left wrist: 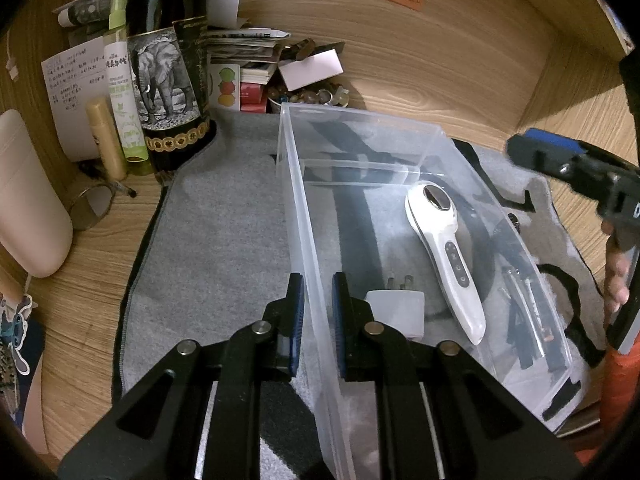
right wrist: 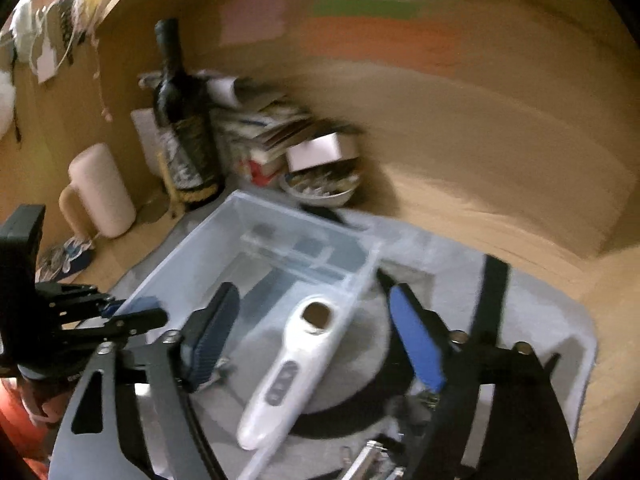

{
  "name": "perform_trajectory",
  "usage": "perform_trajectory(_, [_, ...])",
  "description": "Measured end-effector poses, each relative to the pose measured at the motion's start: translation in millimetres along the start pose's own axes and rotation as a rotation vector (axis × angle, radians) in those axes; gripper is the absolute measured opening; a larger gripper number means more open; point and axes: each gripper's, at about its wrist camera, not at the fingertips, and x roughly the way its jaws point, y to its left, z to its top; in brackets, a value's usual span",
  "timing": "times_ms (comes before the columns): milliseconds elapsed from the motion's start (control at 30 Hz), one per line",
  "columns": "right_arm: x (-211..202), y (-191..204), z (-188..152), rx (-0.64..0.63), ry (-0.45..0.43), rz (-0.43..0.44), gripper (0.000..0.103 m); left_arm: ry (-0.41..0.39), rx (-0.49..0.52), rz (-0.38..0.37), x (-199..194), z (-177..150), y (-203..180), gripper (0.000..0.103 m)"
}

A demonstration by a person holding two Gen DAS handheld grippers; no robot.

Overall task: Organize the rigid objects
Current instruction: 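Grasp the small black round cap with the right gripper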

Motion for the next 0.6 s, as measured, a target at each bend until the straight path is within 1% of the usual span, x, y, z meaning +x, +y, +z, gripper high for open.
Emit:
perform_trajectory(133, [-13.3,-26.1,-4.3,0.049,-0.028,-0.065,0.082,0.000,0.001,0.001,-0.2,0.0,-0.2,0.012])
perform_trajectory(267, [-15.4,-49.9,-15.7,0.096,-0.010,-0.117,0.082,0.000,0.001,0.000,0.0,-0.1,-0.2,0.012])
perform_trajectory(467, [4.6,-85.1,-45.1,0.170,0.083,-0.180,0.082,0.000,0.000,0.000,-0.1,0.0,-0.2,0.012])
perform_trajectory(600, [22.5,-100.5,-61.1,0.217,0.137,-0.187,0.082,0.000,0.001,0.000,-0.1,-0.1,-0.4,0.012])
